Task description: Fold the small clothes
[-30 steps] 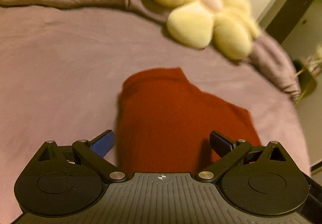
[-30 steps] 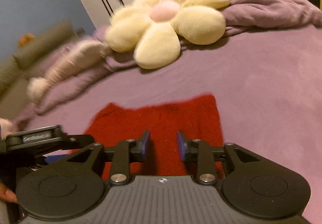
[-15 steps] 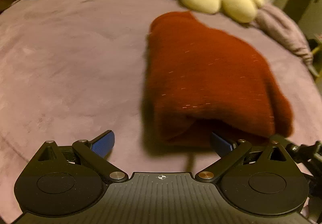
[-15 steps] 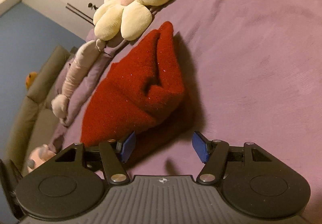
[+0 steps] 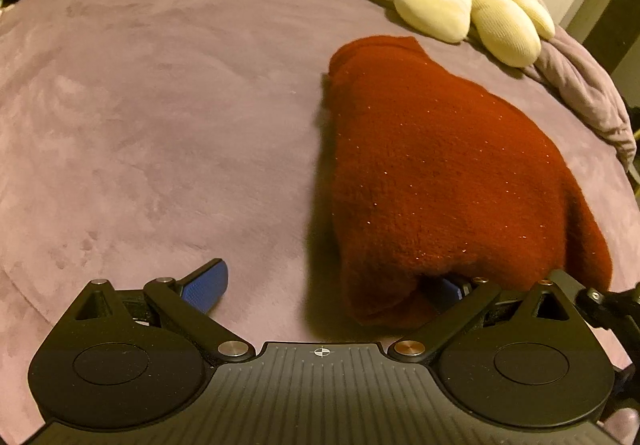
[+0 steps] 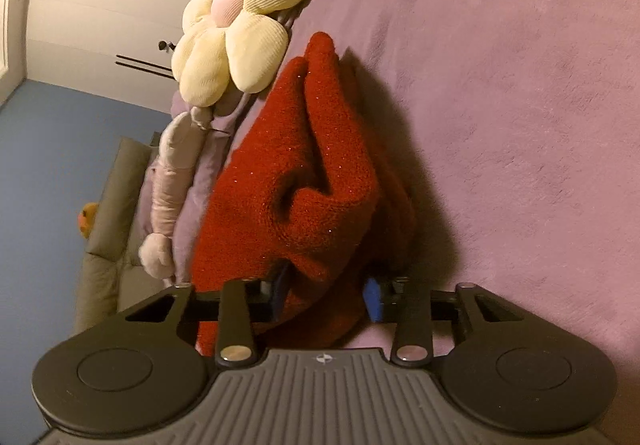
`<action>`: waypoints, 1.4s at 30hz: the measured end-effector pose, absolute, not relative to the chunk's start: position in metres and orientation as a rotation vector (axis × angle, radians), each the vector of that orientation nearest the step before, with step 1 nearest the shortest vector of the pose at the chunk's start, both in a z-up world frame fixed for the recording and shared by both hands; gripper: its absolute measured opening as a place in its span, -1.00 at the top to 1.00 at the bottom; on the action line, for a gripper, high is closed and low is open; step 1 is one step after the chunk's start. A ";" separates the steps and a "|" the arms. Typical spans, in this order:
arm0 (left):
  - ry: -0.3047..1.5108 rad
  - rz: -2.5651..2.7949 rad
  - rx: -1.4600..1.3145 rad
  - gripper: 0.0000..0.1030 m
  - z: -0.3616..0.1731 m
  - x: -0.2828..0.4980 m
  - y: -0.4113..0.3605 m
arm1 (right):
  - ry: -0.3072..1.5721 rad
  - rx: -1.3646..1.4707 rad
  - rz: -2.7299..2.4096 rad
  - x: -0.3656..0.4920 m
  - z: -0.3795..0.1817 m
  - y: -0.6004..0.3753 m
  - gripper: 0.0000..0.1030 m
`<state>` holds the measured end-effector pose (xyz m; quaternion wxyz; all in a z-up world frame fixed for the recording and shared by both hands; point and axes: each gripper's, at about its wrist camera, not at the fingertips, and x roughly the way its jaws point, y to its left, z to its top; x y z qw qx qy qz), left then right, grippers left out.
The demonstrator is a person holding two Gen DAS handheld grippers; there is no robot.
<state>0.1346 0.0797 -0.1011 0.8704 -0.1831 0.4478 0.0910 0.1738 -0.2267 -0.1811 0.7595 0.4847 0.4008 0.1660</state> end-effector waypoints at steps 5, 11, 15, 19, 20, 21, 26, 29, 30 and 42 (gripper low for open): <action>0.925 0.202 -0.424 -1.00 -0.104 0.131 0.093 | 0.885 1.170 0.368 0.174 -0.194 -0.237 0.40; 0.927 0.186 -0.456 -1.00 -0.101 0.115 0.110 | 0.897 0.753 0.321 0.170 -0.168 -0.224 0.45; 0.870 0.248 -0.412 -1.00 -0.079 0.095 0.121 | 0.784 0.478 0.249 0.148 -0.122 -0.227 0.39; 0.789 0.232 -0.437 -1.00 -0.055 0.104 0.124 | 0.658 0.385 0.284 0.147 -0.083 -0.216 0.40; 0.788 0.219 -0.435 -1.00 -0.051 0.111 0.120 | 0.650 0.350 0.314 0.154 -0.078 -0.205 0.46; 0.785 0.200 -0.414 -1.00 -0.050 0.119 0.113 | 0.647 0.316 0.337 0.160 -0.076 -0.195 0.57; 0.875 0.142 -0.277 -1.00 -0.074 0.153 0.082 | 0.706 0.112 0.293 0.185 -0.098 -0.158 0.96; 0.890 0.092 -0.308 -1.00 -0.089 0.151 0.086 | 0.745 0.161 0.248 0.188 -0.118 -0.178 1.00; 0.893 0.092 -0.321 -1.00 -0.092 0.150 0.091 | 0.754 0.173 0.256 0.186 -0.121 -0.183 1.00; 0.897 0.114 -0.322 -1.00 -0.102 0.146 0.093 | 0.772 0.086 0.444 0.186 -0.087 -0.129 0.92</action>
